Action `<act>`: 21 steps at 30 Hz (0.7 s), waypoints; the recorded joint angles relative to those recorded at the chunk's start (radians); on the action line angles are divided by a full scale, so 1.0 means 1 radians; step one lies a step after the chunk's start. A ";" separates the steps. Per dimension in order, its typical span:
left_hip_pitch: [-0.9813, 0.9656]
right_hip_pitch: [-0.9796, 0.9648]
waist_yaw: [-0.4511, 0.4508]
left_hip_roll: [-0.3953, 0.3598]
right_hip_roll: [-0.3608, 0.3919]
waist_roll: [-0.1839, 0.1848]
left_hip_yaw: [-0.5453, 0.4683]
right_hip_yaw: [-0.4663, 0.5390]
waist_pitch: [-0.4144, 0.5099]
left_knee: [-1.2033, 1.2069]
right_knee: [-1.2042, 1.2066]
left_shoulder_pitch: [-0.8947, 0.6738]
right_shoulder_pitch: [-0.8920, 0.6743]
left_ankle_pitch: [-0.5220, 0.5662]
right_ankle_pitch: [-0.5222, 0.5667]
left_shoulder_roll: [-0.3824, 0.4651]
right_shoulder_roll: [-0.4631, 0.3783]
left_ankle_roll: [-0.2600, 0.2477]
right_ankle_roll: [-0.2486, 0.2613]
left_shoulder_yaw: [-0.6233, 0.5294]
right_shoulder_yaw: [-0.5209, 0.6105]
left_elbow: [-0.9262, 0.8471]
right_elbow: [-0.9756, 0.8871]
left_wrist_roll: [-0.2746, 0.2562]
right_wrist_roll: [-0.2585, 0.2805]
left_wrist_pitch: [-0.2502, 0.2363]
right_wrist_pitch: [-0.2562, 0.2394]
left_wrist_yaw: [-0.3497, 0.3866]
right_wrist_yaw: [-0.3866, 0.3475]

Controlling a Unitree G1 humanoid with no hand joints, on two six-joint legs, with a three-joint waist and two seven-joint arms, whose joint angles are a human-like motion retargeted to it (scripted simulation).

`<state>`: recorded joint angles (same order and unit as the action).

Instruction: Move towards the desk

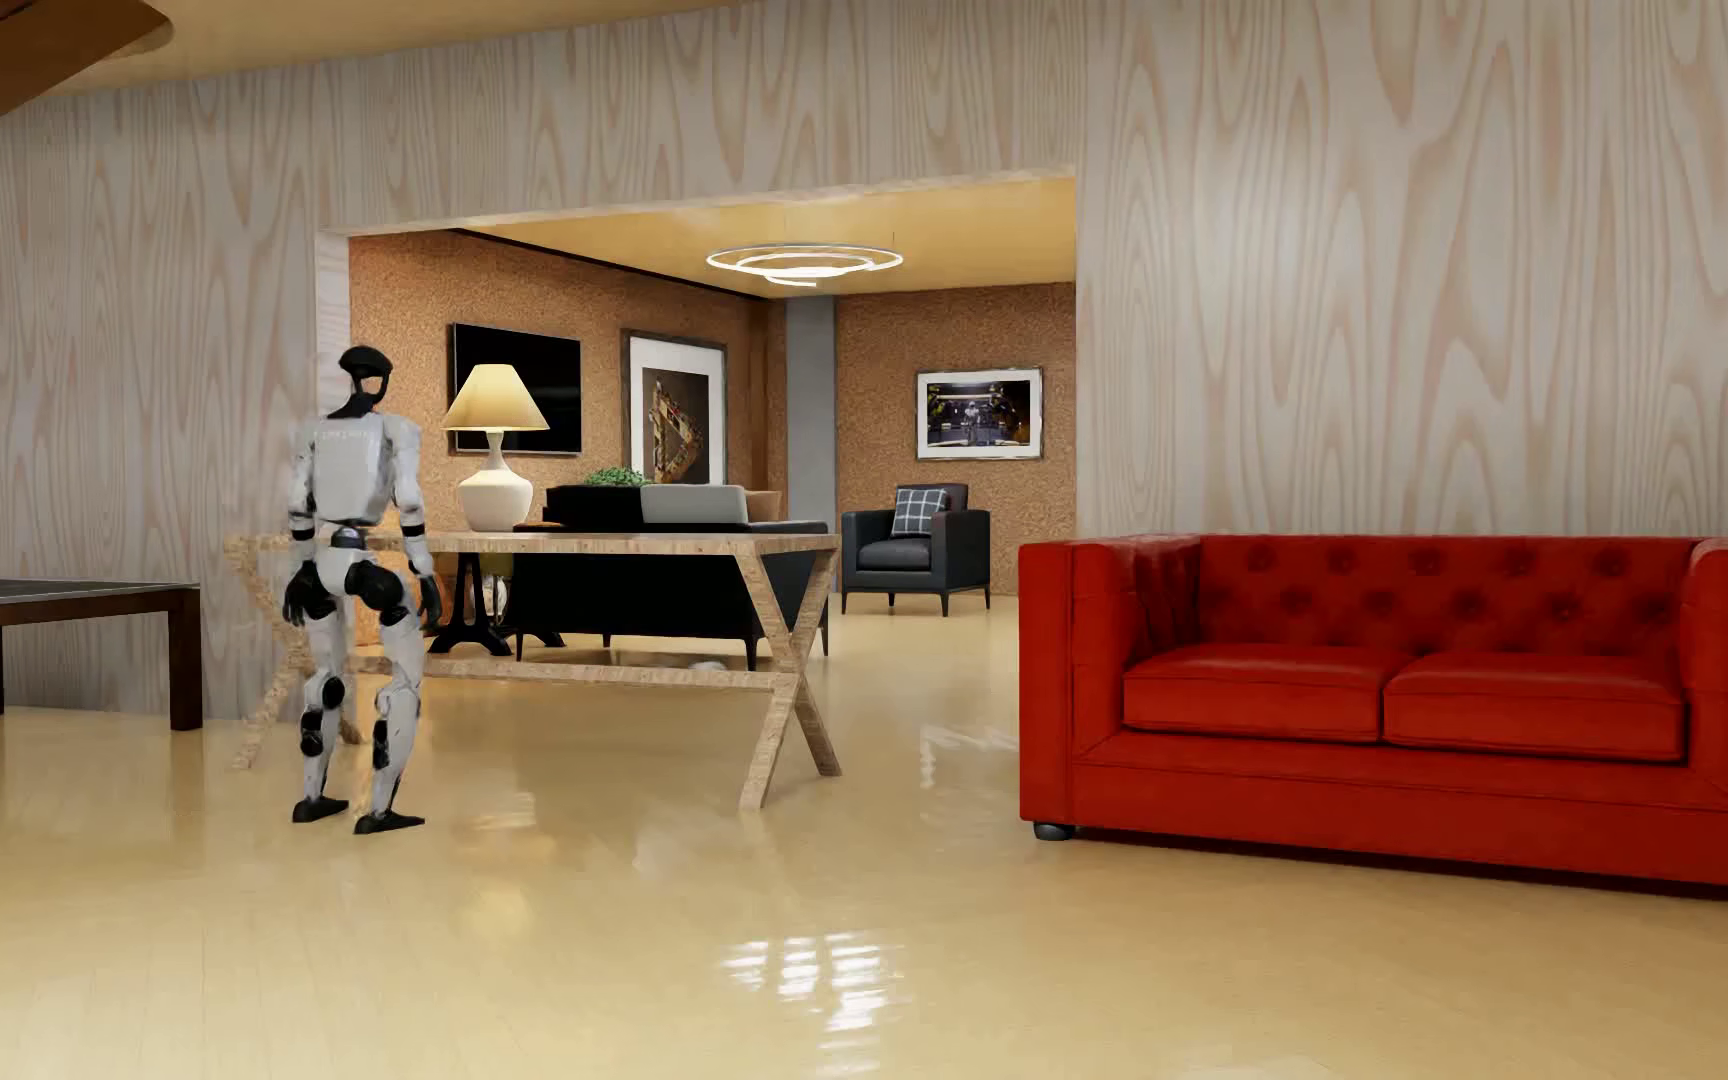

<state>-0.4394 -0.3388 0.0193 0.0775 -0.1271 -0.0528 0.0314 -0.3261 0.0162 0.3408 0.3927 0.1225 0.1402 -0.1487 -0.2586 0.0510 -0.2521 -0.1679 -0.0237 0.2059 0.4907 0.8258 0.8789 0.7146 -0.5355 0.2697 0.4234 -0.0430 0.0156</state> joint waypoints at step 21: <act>0.225 -0.211 0.003 -0.093 -0.168 0.078 0.297 0.008 -0.035 0.051 0.344 0.046 -0.192 -0.254 0.082 -0.023 0.058 0.233 0.034 -0.043 -0.148 -0.172 -0.053 -0.036 0.015 -0.087 -0.033 0.094 -0.025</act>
<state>-0.2142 -0.5500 0.0219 -0.0159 -0.2949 0.0251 0.3280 -0.3182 -0.0187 0.3917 0.7370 0.1681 -0.0522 -0.4027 -0.1767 0.0279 -0.1937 0.0654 0.0107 0.1632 0.3423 0.6538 0.8255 0.6786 -0.5206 0.1830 0.3902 0.0508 -0.0098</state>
